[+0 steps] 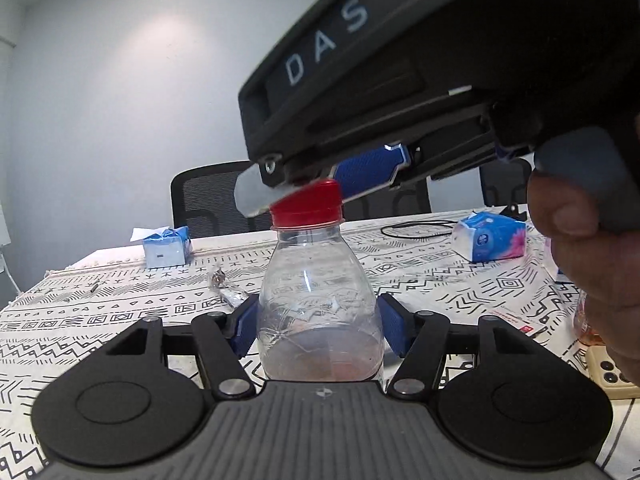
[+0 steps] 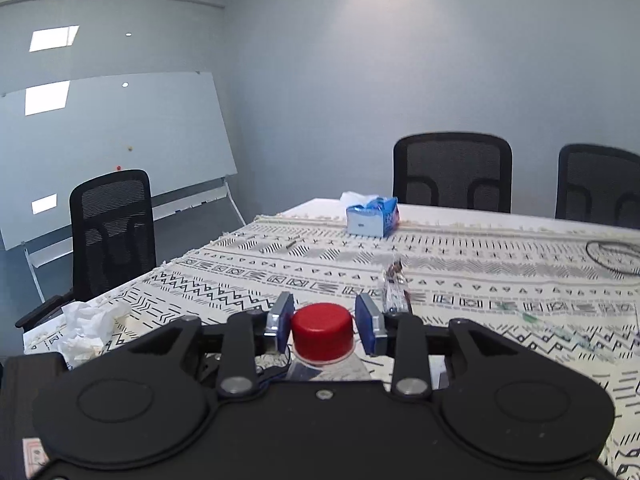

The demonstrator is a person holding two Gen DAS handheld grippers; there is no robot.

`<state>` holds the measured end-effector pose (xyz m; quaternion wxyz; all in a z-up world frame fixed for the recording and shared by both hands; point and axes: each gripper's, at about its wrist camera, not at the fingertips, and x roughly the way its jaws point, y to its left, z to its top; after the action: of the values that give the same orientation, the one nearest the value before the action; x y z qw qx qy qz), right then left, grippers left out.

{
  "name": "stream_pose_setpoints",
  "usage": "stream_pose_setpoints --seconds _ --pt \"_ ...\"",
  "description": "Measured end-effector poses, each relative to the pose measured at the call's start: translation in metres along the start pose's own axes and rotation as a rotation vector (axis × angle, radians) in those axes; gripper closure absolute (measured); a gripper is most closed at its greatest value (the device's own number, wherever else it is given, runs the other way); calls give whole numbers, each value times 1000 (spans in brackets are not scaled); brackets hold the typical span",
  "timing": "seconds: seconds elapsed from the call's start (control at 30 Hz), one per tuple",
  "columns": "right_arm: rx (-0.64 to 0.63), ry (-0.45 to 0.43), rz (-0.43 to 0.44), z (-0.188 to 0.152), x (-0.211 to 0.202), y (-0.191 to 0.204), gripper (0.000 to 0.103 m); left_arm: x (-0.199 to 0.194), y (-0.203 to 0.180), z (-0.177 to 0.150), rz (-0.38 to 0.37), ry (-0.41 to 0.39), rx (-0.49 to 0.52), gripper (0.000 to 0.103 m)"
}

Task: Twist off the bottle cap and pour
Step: 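Grip the bottle body with the left gripper while the right gripper closes on the red cap, then twist the red cap with the right gripper while the left gripper holds the bottle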

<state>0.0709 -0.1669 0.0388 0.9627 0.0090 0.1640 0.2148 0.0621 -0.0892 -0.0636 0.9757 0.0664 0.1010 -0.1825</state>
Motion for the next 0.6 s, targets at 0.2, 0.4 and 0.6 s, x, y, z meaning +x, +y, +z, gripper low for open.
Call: stream_pose_setpoints --seconds 0.2,0.4,0.6 --pt "-40 23 -48 0 10 11 67 -1 -2 1 8 0 8 44" --pt "-69 -8 -42 -6 9 9 70 -3 2 1 -1 -10 6 45" --pt "-89 14 69 -2 10 -11 69 -4 4 2 -17 -16 2 46"
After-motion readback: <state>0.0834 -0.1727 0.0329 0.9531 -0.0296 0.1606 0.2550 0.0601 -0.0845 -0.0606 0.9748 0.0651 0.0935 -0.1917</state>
